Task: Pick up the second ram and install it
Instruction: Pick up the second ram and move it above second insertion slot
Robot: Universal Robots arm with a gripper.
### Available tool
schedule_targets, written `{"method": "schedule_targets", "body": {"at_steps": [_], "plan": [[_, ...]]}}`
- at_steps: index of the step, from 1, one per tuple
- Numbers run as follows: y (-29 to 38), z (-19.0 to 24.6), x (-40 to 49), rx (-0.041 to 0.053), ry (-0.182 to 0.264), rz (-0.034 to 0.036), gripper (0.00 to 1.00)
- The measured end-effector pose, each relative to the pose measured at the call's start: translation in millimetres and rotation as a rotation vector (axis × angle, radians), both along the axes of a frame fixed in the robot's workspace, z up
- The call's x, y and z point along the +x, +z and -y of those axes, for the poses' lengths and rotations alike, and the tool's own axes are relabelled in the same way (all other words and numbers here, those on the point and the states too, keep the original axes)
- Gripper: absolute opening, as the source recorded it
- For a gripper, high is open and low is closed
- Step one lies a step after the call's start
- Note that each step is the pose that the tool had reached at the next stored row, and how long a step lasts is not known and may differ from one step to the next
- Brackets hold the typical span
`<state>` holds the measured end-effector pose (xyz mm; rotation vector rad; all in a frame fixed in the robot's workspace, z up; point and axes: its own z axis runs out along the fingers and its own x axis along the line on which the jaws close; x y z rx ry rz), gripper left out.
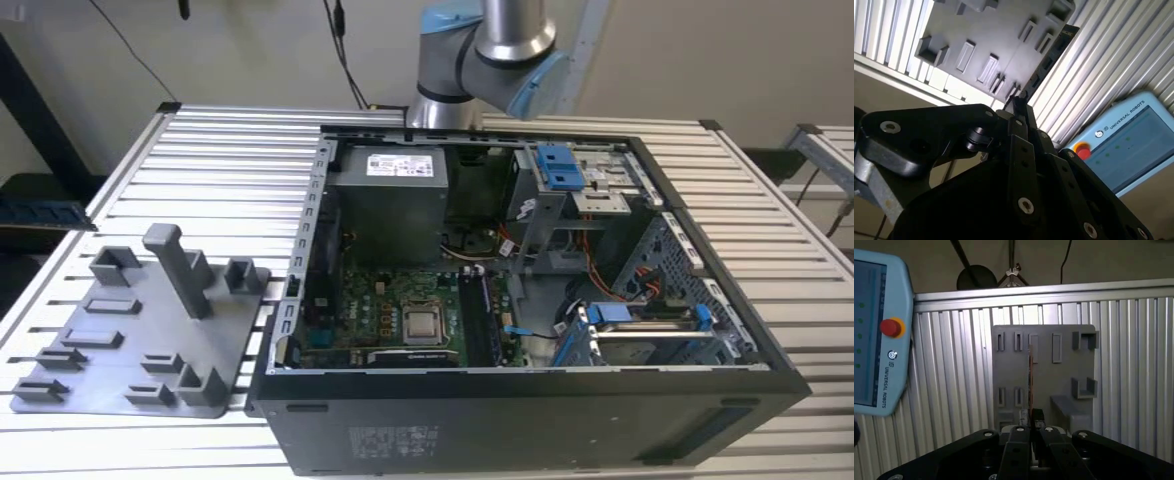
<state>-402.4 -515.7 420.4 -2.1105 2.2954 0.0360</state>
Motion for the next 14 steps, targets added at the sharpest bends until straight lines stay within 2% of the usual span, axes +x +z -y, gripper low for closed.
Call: {"method": "schedule_targets", "body": {"at_steps": [6,14], "plan": [[0.0,0.0,14.1,0.0000,0.000,0.0000,0.14],[0.0,0.0,28.5,0.0000,0.000,0.0000,0.14]]}}
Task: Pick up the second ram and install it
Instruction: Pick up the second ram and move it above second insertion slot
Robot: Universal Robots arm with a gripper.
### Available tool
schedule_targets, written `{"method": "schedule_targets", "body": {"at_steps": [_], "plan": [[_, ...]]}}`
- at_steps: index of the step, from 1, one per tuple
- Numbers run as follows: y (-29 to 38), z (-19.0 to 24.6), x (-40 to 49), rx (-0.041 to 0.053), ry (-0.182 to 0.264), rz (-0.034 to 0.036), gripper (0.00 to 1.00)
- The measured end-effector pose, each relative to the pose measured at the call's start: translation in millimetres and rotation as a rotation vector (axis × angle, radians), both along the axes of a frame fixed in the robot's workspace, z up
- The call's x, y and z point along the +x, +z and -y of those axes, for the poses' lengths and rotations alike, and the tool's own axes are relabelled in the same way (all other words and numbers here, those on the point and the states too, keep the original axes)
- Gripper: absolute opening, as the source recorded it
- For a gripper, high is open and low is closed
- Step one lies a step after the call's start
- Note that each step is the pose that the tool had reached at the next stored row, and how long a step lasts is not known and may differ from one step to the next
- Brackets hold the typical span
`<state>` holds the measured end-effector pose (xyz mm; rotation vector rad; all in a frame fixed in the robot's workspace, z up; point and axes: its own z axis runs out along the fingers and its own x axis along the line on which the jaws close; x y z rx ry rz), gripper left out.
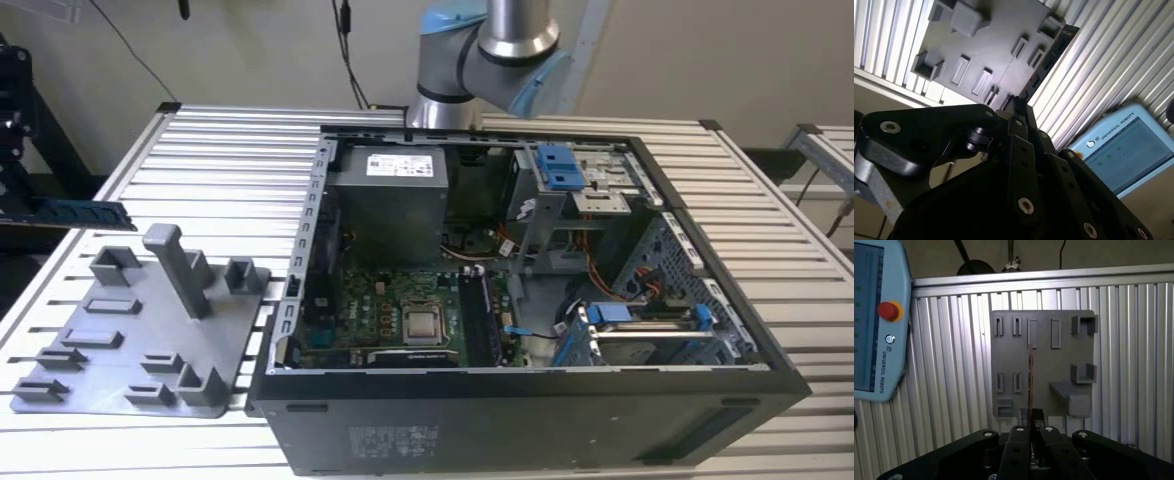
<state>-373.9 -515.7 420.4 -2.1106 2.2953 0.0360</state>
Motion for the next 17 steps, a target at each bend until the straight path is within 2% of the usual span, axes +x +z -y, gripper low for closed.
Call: {"method": "schedule_targets", "body": {"at_steps": [17], "plan": [[0.0,0.0,39.5,0.0000,0.000,0.0000,0.14]]}}
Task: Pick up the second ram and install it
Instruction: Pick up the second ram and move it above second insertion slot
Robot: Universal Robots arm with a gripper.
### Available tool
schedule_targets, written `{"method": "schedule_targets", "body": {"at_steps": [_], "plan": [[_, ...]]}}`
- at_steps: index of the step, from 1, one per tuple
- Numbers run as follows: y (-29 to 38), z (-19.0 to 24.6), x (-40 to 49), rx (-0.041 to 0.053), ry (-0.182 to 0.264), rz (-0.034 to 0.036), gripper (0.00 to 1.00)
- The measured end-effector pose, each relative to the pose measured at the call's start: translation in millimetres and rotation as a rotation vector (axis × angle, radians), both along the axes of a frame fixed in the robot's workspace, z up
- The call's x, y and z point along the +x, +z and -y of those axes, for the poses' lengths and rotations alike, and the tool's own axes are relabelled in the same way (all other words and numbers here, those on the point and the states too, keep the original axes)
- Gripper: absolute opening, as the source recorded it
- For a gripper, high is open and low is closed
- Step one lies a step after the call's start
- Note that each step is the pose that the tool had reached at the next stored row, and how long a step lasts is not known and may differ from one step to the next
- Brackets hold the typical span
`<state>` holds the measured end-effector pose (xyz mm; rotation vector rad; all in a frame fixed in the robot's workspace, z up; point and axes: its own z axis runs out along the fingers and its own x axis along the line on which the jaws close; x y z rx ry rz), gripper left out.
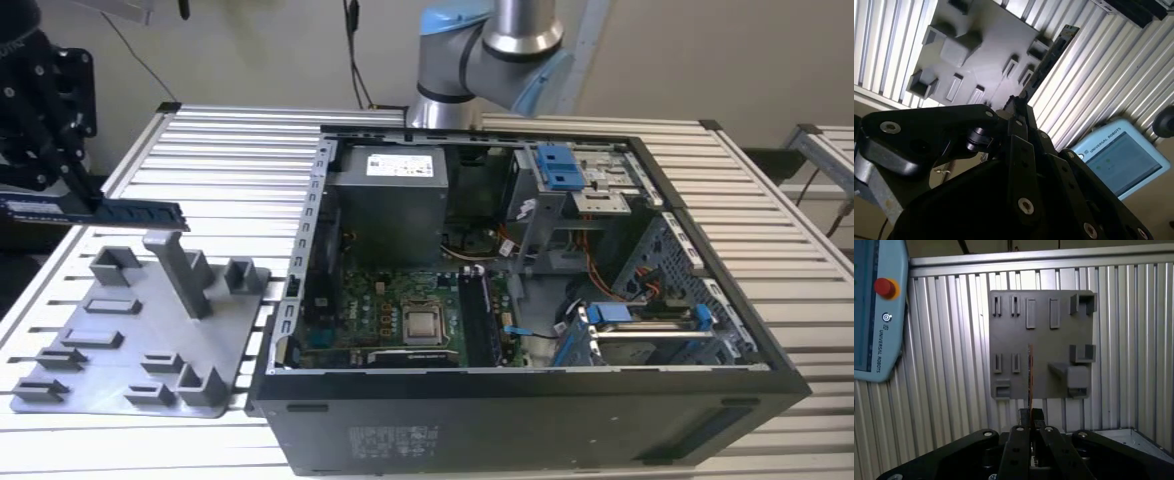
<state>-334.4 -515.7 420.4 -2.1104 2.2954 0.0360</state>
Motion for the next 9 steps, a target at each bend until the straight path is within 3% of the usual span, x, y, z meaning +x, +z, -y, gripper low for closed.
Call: {"method": "schedule_targets", "body": {"at_steps": [9], "plan": [[0.0,0.0,22.0,0.0000,0.000,-0.0001,0.14]]}}
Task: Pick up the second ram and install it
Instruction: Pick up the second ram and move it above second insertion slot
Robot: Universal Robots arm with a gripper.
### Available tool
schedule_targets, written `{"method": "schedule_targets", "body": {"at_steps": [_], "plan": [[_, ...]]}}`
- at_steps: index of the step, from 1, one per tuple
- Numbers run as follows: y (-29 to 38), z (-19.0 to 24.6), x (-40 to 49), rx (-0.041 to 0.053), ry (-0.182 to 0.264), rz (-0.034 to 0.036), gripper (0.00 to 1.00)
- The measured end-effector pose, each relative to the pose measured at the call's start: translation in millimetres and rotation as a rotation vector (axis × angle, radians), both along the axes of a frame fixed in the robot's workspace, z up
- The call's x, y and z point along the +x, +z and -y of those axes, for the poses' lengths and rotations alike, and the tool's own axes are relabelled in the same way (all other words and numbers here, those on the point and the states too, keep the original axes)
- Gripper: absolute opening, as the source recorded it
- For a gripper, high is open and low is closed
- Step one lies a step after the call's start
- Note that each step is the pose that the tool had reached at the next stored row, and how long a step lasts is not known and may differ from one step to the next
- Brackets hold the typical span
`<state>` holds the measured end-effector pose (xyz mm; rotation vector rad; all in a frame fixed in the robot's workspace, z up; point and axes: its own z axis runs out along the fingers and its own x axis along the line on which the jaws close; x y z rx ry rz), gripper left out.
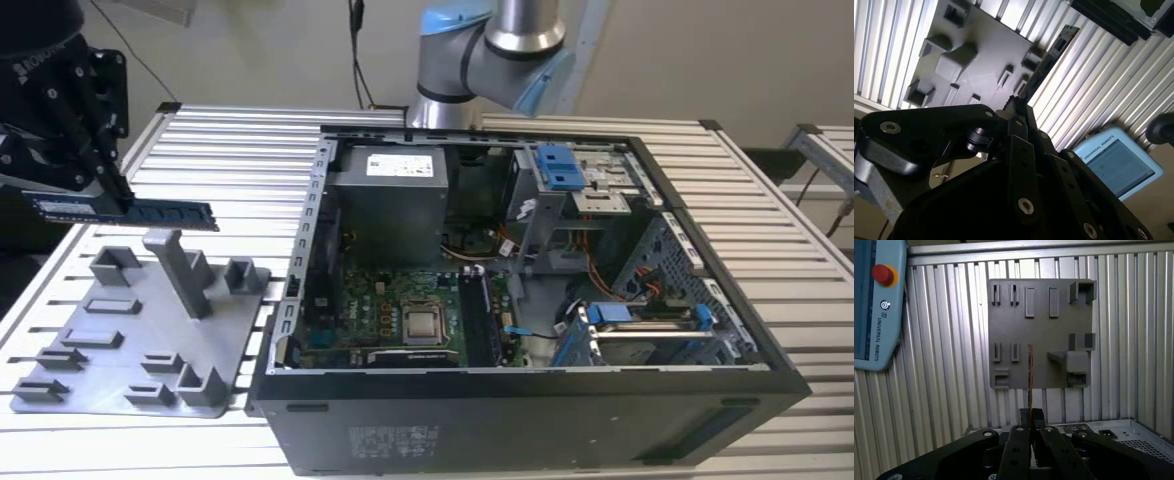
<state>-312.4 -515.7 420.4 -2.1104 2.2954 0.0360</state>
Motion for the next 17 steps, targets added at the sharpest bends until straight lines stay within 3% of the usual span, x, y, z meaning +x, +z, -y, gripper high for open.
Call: {"method": "schedule_targets", "body": {"at_steps": [17], "plan": [[0.0,0.0,47.4,0.0000,0.000,-0.0001,0.14]]}}
